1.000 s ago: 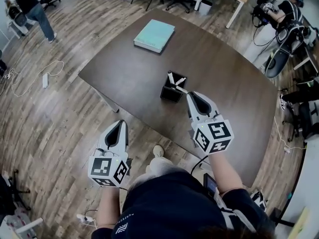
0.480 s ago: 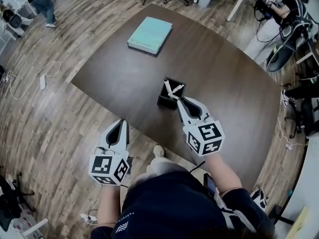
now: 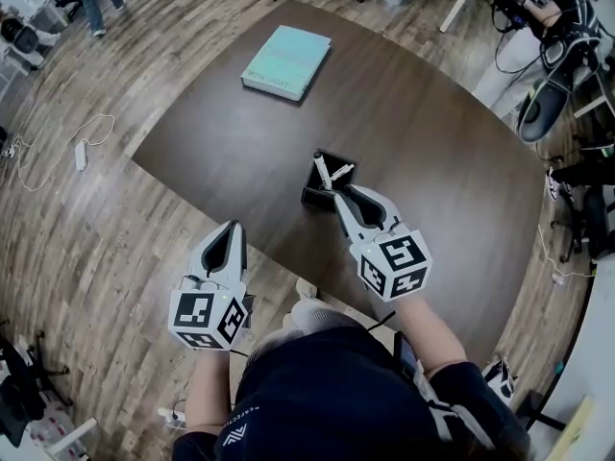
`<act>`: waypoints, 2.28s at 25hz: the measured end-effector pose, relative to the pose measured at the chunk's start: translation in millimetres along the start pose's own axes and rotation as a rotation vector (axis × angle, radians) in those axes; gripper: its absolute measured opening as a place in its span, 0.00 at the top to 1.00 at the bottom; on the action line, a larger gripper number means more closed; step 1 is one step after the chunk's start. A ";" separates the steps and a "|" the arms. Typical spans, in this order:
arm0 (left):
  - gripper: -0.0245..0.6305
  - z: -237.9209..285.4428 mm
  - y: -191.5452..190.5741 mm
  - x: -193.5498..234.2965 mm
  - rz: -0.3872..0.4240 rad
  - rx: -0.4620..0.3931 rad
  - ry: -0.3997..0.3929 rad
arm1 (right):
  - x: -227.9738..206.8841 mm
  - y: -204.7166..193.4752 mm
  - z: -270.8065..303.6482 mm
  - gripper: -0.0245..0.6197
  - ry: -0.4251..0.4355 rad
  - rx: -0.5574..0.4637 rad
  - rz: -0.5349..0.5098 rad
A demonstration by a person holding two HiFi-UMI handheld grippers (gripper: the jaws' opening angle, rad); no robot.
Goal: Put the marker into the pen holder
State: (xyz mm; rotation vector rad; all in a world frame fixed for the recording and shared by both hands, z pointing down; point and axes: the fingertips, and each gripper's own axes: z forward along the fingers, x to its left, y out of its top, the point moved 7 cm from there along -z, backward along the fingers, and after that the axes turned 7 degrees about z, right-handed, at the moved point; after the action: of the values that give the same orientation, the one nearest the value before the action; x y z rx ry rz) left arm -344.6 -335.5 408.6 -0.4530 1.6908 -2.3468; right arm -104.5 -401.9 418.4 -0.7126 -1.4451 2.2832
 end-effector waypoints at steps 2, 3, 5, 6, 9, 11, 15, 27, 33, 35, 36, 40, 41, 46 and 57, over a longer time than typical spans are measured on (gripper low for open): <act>0.96 -0.3 -0.4 1.4 -0.002 -0.003 -0.003 | 2.5 -0.2 -1.1 0.88 0.001 -0.002 0.001; 0.96 -1.2 -0.8 1.9 -0.004 -0.004 -0.006 | 4.0 -0.2 -2.4 0.88 0.000 -0.003 0.000; 0.96 -2.9 -1.2 1.9 -0.006 -0.007 -0.011 | 6.3 0.9 -6.2 0.87 -0.004 -0.006 -0.004; 0.96 -3.3 -0.8 1.1 -0.006 -0.008 -0.013 | 6.9 1.9 -8.7 0.87 -0.009 -0.008 -0.009; 0.96 -5.2 2.4 -3.2 0.000 -0.013 -0.020 | 8.7 6.1 -18.5 0.87 -0.026 -0.018 -0.026; 0.96 -9.4 3.1 -5.2 0.007 -0.015 -0.026 | 12.4 7.3 -25.7 0.88 -0.038 -0.028 -0.030; 0.96 -18.4 3.4 -8.8 0.010 -0.031 -0.031 | 18.7 7.4 -39.7 0.88 -0.055 -0.041 -0.041; 0.96 -38.6 -0.5 -18.9 0.021 -0.060 -0.019 | 30.9 2.8 -68.6 0.92 -0.076 -0.065 -0.077; 0.96 -46.5 2.9 -20.4 0.039 -0.067 -0.007 | 40.1 4.4 -74.7 0.95 -0.060 -0.076 -0.083; 0.96 -49.7 3.7 -21.9 0.043 -0.064 -0.001 | 43.3 5.5 -78.0 0.95 -0.054 -0.078 -0.088; 0.96 -50.9 3.2 -23.7 0.046 -0.063 0.003 | 43.8 5.1 -80.4 0.96 -0.052 -0.079 -0.091; 0.96 -58.9 -2.0 -27.9 0.062 -0.063 0.015 | 48.0 -1.1 -88.2 0.96 -0.054 -0.083 -0.099; 0.96 -61.5 -3.1 -27.7 0.064 -0.064 0.017 | 49.9 -2.6 -89.1 0.96 -0.055 -0.084 -0.102; 0.96 -70.4 0.0 -25.7 0.062 -0.076 0.026 | 56.2 -3.4 -89.8 0.96 -0.054 -0.075 -0.103; 0.96 -82.7 -4.4 -28.4 0.060 -0.085 0.043 | 63.3 -10.4 -93.3 0.96 -0.025 -0.068 -0.085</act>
State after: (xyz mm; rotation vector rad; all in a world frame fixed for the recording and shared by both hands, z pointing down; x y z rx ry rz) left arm -348.5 -251.4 385.0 -0.3633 1.8032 -2.2649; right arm -101.7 -295.3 380.2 -0.6317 -1.5410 2.1958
